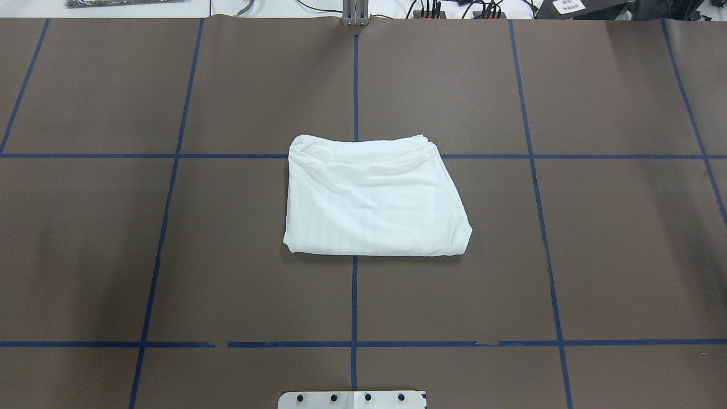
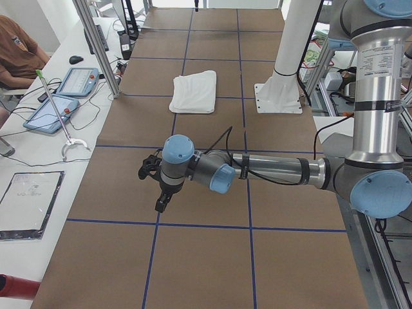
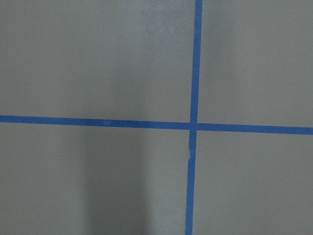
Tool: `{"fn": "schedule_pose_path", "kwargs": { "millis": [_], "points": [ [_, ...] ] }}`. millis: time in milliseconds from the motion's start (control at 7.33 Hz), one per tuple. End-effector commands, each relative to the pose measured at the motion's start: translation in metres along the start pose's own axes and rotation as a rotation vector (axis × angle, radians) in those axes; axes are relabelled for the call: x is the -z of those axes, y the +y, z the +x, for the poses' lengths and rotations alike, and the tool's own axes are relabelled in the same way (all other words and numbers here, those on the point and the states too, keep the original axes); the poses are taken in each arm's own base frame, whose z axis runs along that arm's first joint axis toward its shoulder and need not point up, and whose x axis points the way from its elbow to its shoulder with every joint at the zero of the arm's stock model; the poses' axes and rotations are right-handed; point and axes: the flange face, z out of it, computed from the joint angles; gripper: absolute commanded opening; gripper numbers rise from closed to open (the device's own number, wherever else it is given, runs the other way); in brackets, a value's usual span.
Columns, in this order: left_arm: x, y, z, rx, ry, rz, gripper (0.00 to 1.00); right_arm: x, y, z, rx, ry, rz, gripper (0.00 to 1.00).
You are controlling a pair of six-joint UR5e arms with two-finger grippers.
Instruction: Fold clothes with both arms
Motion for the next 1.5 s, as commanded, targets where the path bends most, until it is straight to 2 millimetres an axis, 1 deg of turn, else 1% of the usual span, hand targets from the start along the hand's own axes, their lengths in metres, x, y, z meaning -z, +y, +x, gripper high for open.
{"fn": "schedule_pose_path", "kwargs": {
  "millis": [0,136,409,682,818,1364],
  "points": [
    [-0.01,0.006,-0.009,0.017,0.0,-0.019,1.0,-0.006,-0.001,-0.002,0.005,0.005,-0.009,1.0],
    [-0.013,0.009,-0.011,0.022,0.0,-0.026,1.0,-0.002,-0.009,-0.011,0.024,0.004,0.002,1.0],
    [-0.012,0.007,-0.01,0.019,0.005,-0.022,1.0,-0.001,-0.01,-0.017,0.036,0.003,0.005,1.0],
    [-0.008,0.001,-0.001,0.011,0.063,-0.011,1.0,0.0,-0.01,-0.017,0.036,0.003,0.007,1.0],
    [-0.008,0.002,-0.001,0.012,0.063,-0.012,1.0,-0.004,-0.012,-0.013,0.029,0.008,-0.001,1.0],
    [-0.006,-0.005,0.004,0.008,0.079,-0.006,1.0,0.001,-0.018,-0.018,0.036,0.01,0.01,1.0]
  ]
}}
